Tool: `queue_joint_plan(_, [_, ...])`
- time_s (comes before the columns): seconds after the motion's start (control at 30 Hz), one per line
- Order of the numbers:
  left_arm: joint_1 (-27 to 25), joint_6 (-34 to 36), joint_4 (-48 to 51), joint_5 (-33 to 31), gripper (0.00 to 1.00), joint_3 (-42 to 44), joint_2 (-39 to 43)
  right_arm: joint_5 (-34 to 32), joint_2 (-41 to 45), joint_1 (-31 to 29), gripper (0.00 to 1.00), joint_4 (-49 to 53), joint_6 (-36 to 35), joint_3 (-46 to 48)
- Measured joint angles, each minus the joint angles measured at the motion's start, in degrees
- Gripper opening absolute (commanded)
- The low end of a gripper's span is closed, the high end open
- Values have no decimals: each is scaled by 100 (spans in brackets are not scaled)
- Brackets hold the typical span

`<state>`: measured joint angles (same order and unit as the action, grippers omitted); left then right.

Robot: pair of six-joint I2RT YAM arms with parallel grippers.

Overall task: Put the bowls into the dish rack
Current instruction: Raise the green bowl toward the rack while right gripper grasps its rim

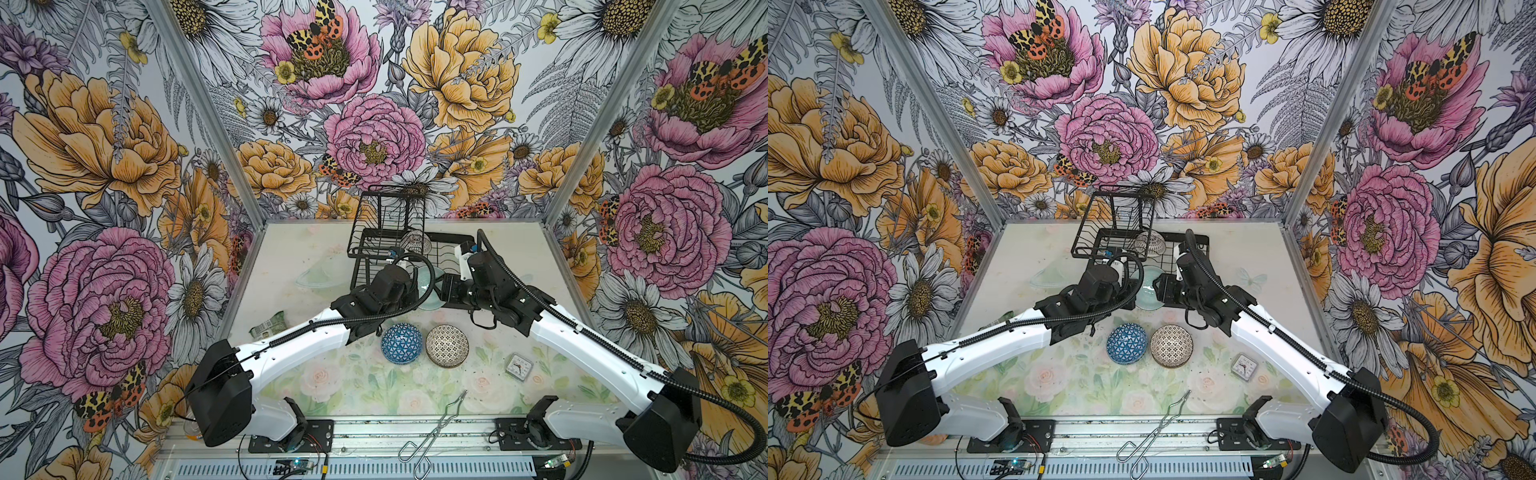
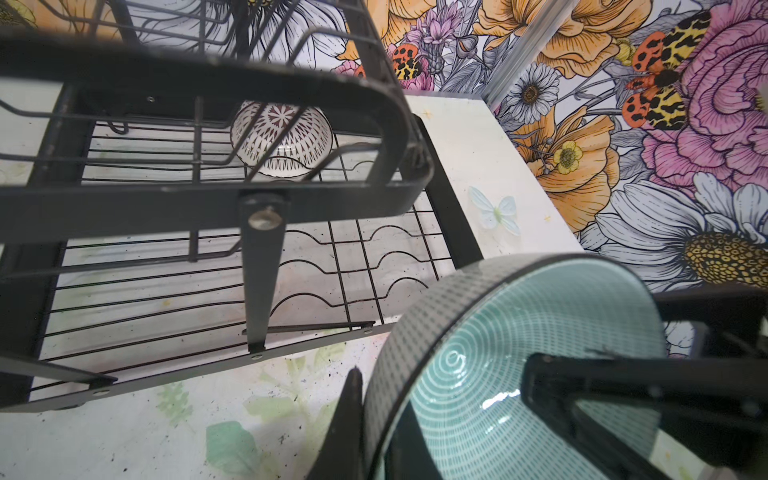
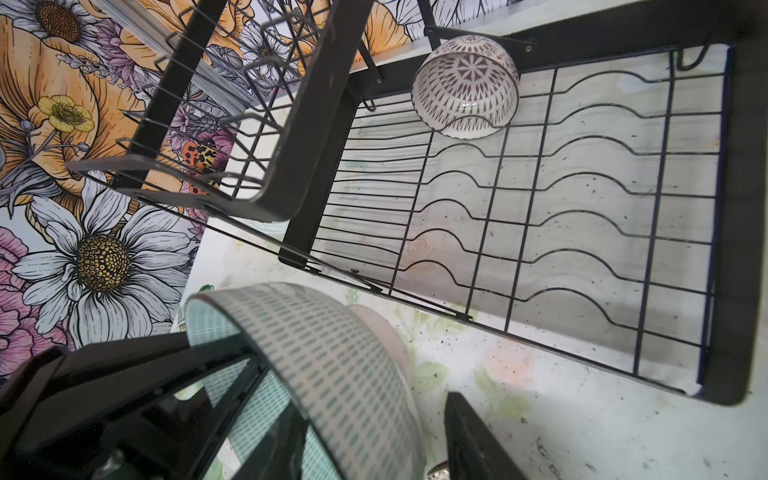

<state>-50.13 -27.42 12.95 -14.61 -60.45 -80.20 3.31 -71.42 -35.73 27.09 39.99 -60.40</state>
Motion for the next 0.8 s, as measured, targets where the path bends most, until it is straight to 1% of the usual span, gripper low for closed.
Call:
queue_joint_plan(0.03, [0,0,-7,22,0,-9,-15,-15,-33,0,42,0,4,0])
queue_joint_plan(0.1, [0,-2,-59,59,0,-11,-33,-35,-83,0,38,0,-9,2])
queue_joint_plan(0.3, [0,-2,-199,131,0,-31,-92,-195,-118,9,16,26,-59,2])
queue_joint_plan(0.37, [0,52,-208,146,0,-55,-92,-295,-118,0,10,92,-166,15])
queue_joint_plan(0.5, [0,105,-208,168,0,-63,-109,-400,-116,0,1,136,-190,15])
queue_joint_plan(0.6, [0,109,-208,188,0,-79,-146,-437,-116,0,0,162,-197,15])
queue_joint_plan(0.63, [0,131,-177,205,5,-109,-181,-463,-114,0,0,186,-192,15])
queue_joint_plan(0.67, [0,149,-120,219,13,-151,-208,-474,-114,0,0,201,-190,15])
queue_joint_plan(0.7, [2,192,-55,234,26,-225,-254,-485,-111,2,0,216,-190,15])
queue_joint_plan(0.73, [7,232,-2,262,43,-295,-284,-490,-103,7,0,225,-197,15])
queue_joint_plan(0.8, [31,284,81,363,66,-409,-295,-516,-98,20,0,225,-212,15])
